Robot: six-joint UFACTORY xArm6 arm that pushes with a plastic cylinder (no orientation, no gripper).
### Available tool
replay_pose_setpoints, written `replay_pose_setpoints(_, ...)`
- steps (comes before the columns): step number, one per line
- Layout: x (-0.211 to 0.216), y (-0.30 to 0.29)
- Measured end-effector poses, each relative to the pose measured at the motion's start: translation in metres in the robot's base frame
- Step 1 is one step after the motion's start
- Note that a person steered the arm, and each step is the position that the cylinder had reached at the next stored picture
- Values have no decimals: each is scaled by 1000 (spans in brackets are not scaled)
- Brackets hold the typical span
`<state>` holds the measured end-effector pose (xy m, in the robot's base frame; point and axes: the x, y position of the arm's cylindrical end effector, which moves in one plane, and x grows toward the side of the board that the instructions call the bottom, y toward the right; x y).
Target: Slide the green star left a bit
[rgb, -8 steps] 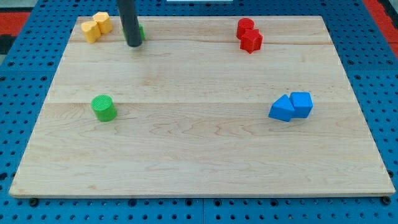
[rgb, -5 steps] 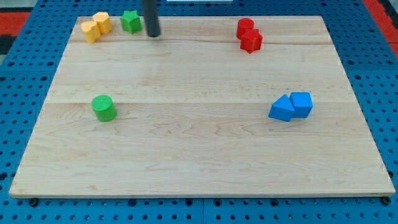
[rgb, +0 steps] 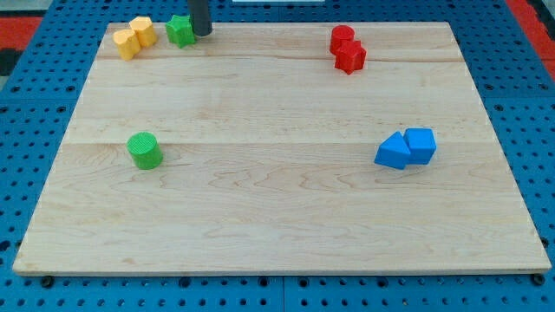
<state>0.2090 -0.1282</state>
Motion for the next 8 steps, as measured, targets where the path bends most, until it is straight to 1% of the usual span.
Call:
replay_pose_setpoints(5,0,-27)
replay_pose_setpoints(6,4,-4)
replay_pose_setpoints(7,69,61)
replay_pose_setpoints(8,168,91)
